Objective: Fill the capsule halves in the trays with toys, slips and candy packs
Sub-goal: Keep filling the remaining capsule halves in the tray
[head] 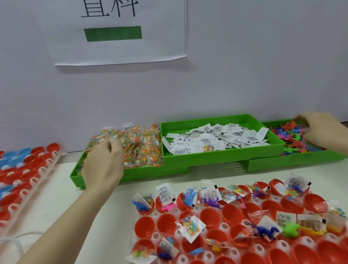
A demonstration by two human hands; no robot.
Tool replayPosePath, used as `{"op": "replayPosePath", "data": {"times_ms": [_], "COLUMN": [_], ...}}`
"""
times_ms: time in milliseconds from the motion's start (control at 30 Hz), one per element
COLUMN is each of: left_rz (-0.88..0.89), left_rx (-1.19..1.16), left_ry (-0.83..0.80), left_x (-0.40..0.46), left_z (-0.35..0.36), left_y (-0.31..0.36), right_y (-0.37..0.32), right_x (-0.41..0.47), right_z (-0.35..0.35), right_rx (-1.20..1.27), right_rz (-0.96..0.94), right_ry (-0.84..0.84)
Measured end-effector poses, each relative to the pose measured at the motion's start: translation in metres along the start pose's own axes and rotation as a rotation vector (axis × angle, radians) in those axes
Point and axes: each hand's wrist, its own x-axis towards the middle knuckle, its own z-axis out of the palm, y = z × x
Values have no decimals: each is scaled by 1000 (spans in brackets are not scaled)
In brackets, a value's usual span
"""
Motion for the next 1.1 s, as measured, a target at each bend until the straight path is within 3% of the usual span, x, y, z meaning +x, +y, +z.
{"op": "replayPosePath", "data": {"times_ms": [100, 200, 267, 433, 500, 800, 933, 1000, 1100], "left_rz": [27, 85, 102, 43, 35, -47, -166, -171, -166], "left_rx": [-17, -95, -188, -433, -505, -674, -767, -783, -824], "left_ry": [-12, -57, -60, -48, -46, -116, -316, -437, -574], "left_x": [-3, -4, -5, -9, -13, -38, -54, -69, -96], "left_z": [-1, -3, -5, -8, -10, -31, -44, -50, -61], "left_y": [-1, -1, 1, 6, 7, 15, 34, 48, 65], "right_y": [0, -17, -33, -61, -61, -62, -84, -105, -131], "right_x": [0, 2, 4, -4, -5, -11, -35, -61, -118], "right_z": [-1, -6, -6, -4, -3, 9, -11, -24, -44], "right_rx": [-13, 185, 252, 39, 59, 199, 401, 434, 205], "right_rz": [-46, -70, -86, -55, -14, 107, -183, -482, -991], "right_ry": [40, 116, 60, -113, -147, 221, 418, 489, 538]}}
